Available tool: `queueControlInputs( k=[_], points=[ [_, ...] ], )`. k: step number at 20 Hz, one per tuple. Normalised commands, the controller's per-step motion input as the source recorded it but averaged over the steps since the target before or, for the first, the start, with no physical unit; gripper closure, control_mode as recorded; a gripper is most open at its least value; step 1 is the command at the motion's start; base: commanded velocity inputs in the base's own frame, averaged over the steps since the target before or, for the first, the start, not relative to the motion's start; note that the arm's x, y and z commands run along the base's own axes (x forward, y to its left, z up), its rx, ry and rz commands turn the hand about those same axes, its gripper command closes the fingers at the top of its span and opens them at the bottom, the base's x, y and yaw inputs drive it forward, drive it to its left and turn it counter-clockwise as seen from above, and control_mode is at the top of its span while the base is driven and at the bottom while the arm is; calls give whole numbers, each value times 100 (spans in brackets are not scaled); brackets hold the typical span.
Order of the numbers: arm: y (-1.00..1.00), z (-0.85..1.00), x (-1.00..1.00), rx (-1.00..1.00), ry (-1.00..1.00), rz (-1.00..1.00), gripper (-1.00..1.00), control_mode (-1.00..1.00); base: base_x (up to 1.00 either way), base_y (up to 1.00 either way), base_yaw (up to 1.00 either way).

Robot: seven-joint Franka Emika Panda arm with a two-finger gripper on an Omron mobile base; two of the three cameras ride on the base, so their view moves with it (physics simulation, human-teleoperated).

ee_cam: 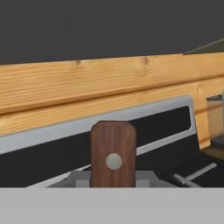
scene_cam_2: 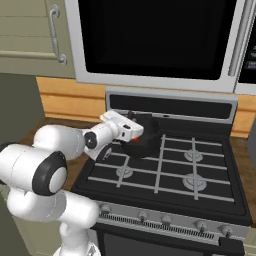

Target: Put the lemon and tomato in the pot. Retrieve the spatula and lightly stir the vegetables in the pot.

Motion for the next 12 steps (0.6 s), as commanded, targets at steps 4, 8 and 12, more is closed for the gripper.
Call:
queueControlInputs(
  k=[4, 8, 12],
  points=[
    [0, -20, 17, -9, -23, -3, 100, -100, 0, 0, 0],
    [3, -48, 0, -11, -28, 0, 100, -100, 0, 0, 0],
    [0, -88, 0, -15, -23, 0, 100, -100, 0, 0, 0]
  ],
)
